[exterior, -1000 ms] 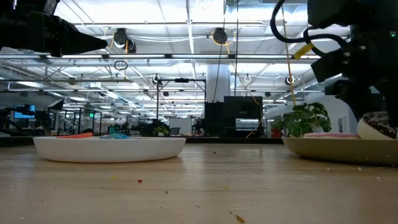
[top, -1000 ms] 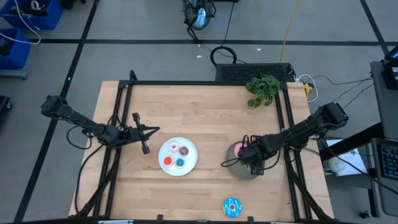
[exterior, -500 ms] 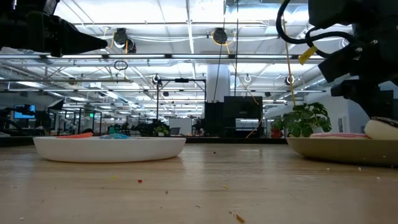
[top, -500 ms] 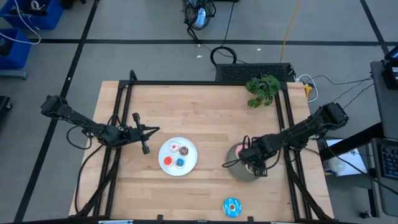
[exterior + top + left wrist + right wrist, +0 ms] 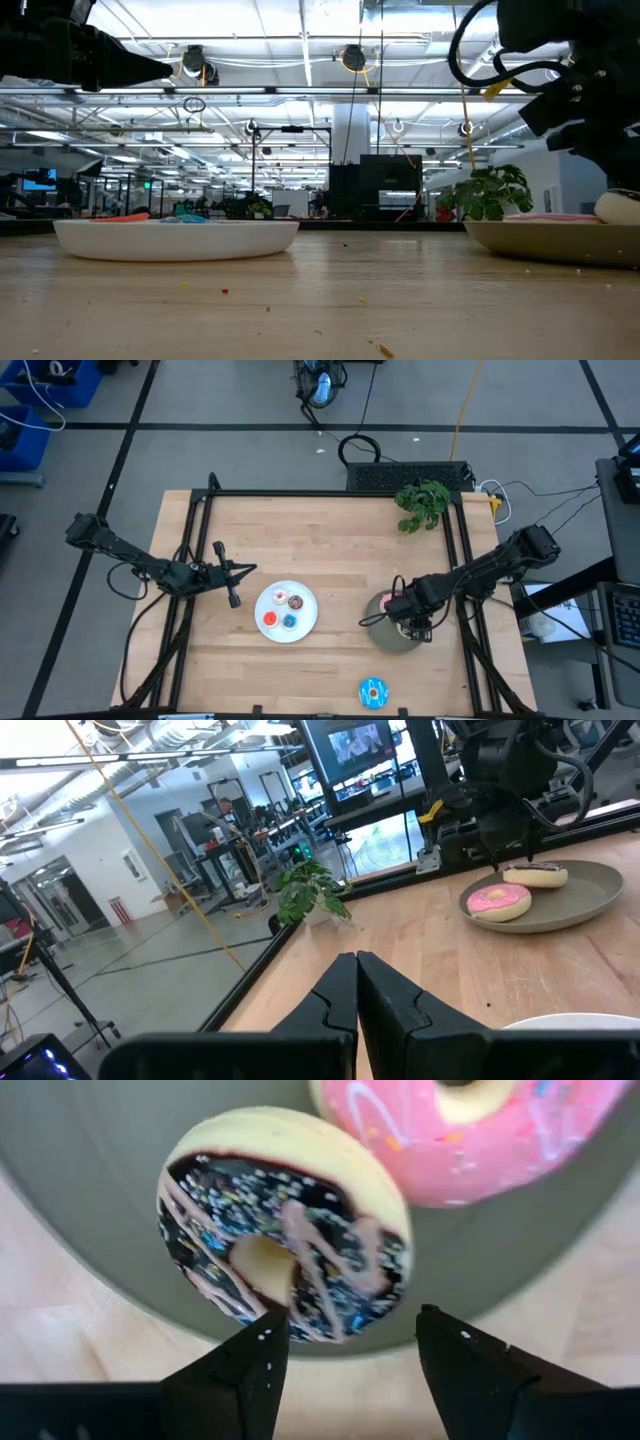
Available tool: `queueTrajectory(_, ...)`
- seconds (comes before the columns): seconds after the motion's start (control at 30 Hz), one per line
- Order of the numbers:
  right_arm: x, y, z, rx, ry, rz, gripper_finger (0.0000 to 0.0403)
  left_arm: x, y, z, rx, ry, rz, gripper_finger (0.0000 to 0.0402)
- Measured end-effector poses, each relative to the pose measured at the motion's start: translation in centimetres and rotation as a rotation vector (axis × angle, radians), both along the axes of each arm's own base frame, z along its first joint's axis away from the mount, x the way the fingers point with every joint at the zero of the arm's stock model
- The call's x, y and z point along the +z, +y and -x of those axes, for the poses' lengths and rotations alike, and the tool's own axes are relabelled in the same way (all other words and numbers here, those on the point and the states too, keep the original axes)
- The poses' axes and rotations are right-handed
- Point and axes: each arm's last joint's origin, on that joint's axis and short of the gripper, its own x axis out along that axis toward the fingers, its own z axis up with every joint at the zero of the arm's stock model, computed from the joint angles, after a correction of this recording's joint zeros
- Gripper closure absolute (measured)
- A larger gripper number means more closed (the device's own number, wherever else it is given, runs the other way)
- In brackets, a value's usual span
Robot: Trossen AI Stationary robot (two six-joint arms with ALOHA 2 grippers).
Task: Pick & Place donuts
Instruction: Put the large blue donut on the gray plate
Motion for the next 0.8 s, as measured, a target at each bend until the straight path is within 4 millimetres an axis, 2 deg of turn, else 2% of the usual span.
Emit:
queueTrajectory(0.23, 2.4, -0.1, -0.9, -0.03, 0.002, 0.004, 0.0191, 0.0, 0.0, 0.0, 0.0, 0.0, -0.001, 0.0385)
queueTrajectory(0.37, 4.7, 0.4, -2.3, -0.021, -0.113, 0.024, 0.0205, 0.0, 0.0, 0.0, 0.0, 0.001, -0.006, 0.0385)
queueTrajectory(0.53, 6.7, 2.1, -4.3, 0.017, -0.36, 0.004, 0.0247, 0.0, 0.0, 0.0, 0.0, 0.002, -0.006, 0.0385)
queueTrajectory(0.63, 7.4, 3.6, -5.1, 0.11, -0.499, -0.012, 0.028, 0.0, 0.0, 0.0, 0.001, 0.002, -0.007, 0.0385)
queueTrajectory(0.8, 7.8, 6.5, -6.8, 0.214, -0.536, -0.021, 0.0345, 0.0, 0.0, 0.0, 0.001, 0.004, -0.012, 0.0385)
